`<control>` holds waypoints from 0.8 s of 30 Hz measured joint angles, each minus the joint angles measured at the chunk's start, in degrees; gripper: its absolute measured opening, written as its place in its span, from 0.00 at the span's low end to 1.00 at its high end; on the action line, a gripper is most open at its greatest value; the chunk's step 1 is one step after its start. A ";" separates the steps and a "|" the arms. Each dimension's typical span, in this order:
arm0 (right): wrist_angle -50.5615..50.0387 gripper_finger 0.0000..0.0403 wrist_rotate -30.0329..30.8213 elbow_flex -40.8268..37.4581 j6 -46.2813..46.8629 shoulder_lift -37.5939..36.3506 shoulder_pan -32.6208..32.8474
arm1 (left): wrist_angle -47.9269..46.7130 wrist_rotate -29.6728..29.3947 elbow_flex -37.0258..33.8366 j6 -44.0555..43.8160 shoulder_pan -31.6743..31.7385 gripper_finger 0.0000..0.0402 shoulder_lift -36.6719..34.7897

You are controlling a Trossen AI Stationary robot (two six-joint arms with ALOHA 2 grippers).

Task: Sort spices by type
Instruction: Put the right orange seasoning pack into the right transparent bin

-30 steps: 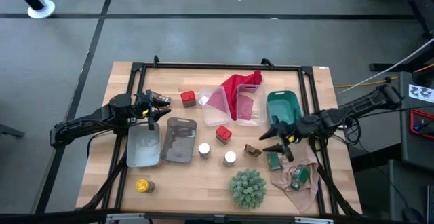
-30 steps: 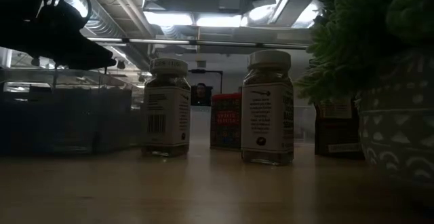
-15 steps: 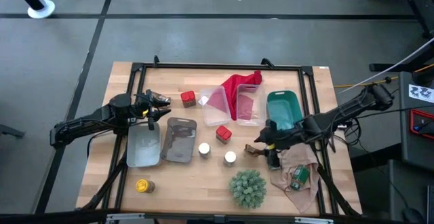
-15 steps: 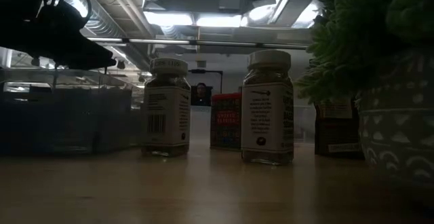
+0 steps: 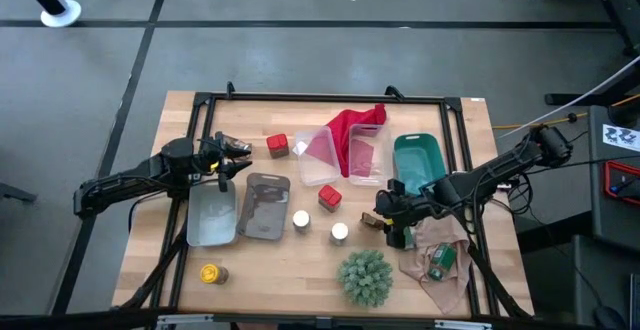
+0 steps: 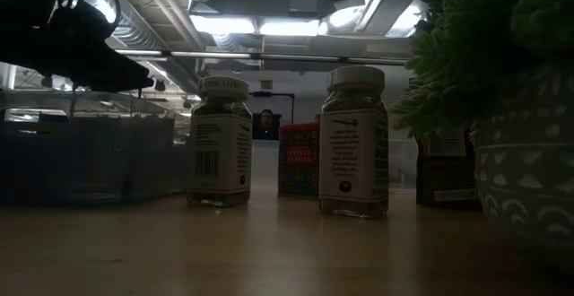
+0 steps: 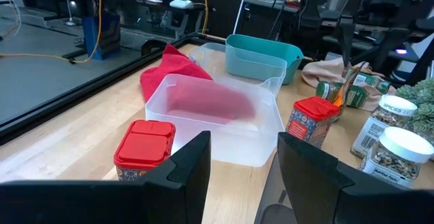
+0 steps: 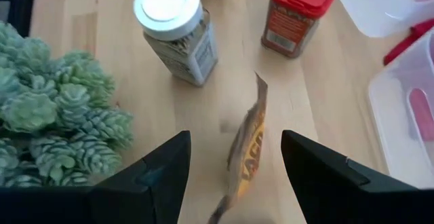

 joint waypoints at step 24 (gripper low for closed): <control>0.39 0.57 0.14 -1.83 0.68 8.02 0.00 | -0.02 -0.01 0.00 0.16 0.01 0.39 0.00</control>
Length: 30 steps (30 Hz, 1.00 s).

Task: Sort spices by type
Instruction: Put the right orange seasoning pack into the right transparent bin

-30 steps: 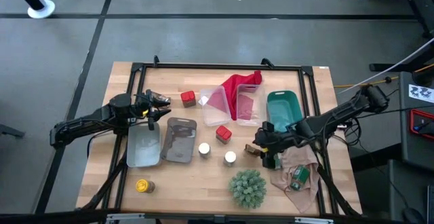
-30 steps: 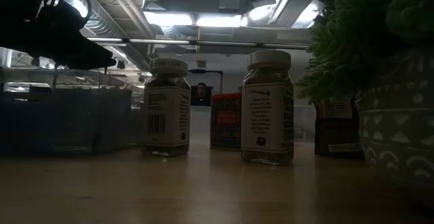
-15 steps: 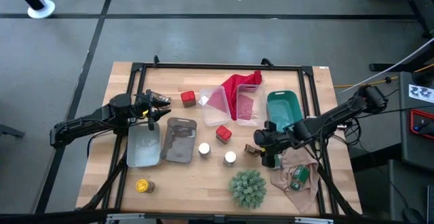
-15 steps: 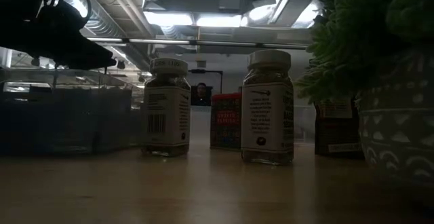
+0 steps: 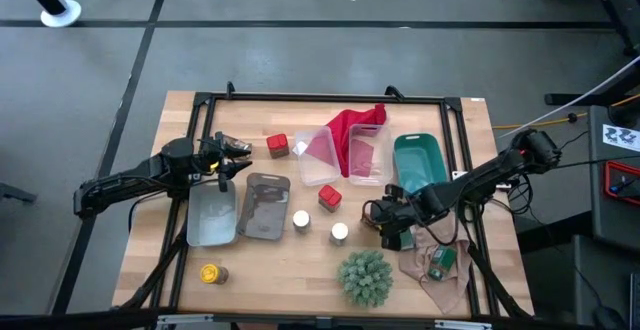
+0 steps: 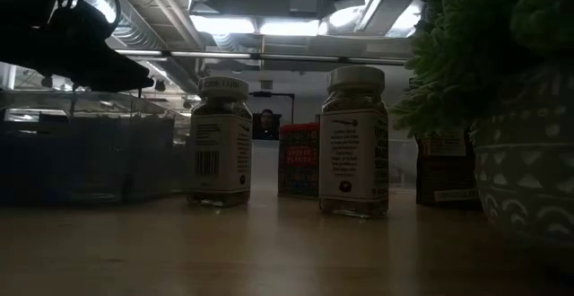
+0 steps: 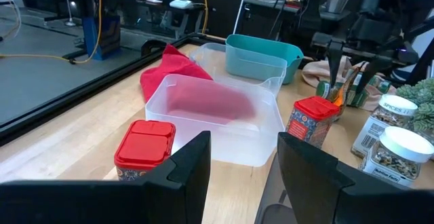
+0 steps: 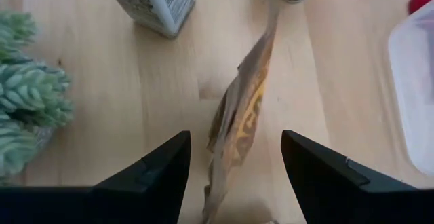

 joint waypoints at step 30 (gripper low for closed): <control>5.72 0.13 6.24 0.00 -3.86 9.98 0.00 | 0.00 0.00 0.00 0.00 0.00 0.39 0.00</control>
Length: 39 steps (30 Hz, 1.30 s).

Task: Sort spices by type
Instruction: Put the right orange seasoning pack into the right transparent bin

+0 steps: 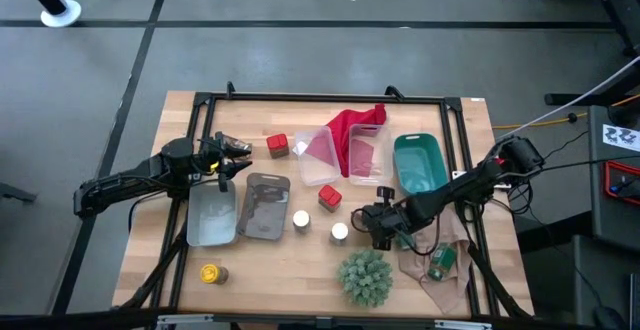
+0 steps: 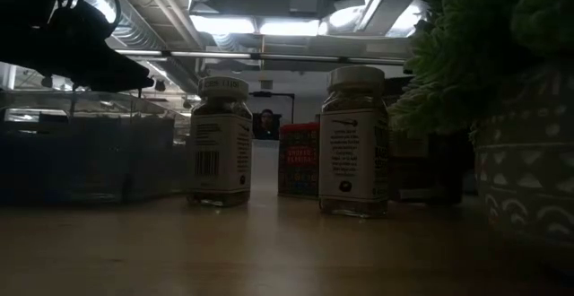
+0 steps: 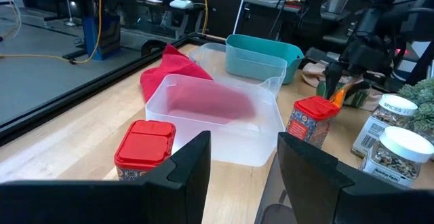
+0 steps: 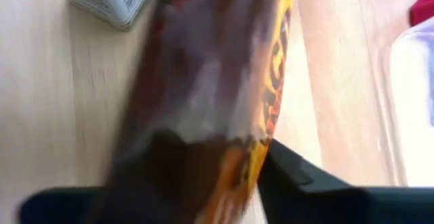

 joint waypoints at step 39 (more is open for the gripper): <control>-22.49 0.08 -2.29 14.95 -36.97 -10.46 -34.91 | 0.00 0.00 0.02 0.02 -0.01 0.39 -0.02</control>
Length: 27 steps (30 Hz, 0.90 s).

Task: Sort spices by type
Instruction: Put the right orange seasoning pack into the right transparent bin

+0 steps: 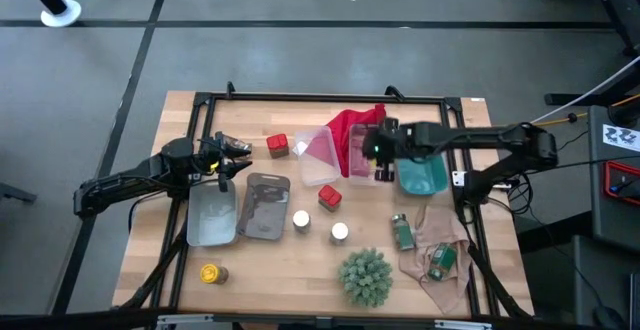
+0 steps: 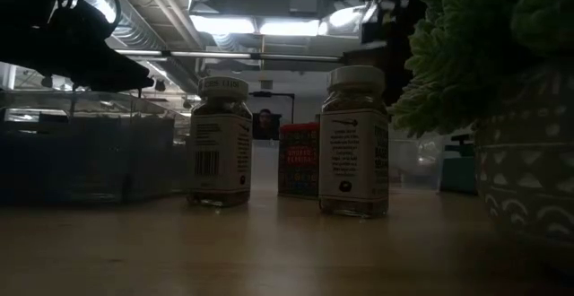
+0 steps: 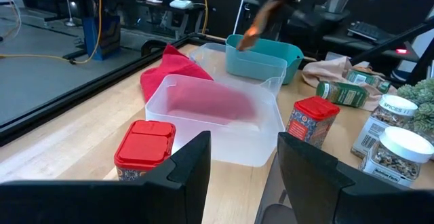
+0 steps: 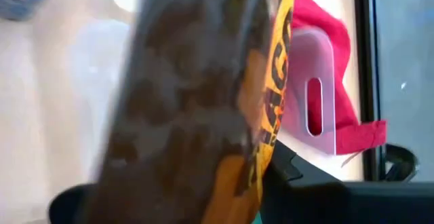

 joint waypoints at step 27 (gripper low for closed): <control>27.41 0.08 -17.46 -20.08 -8.33 0.30 -17.26 | 0.01 -0.02 -0.01 0.00 0.01 0.39 0.01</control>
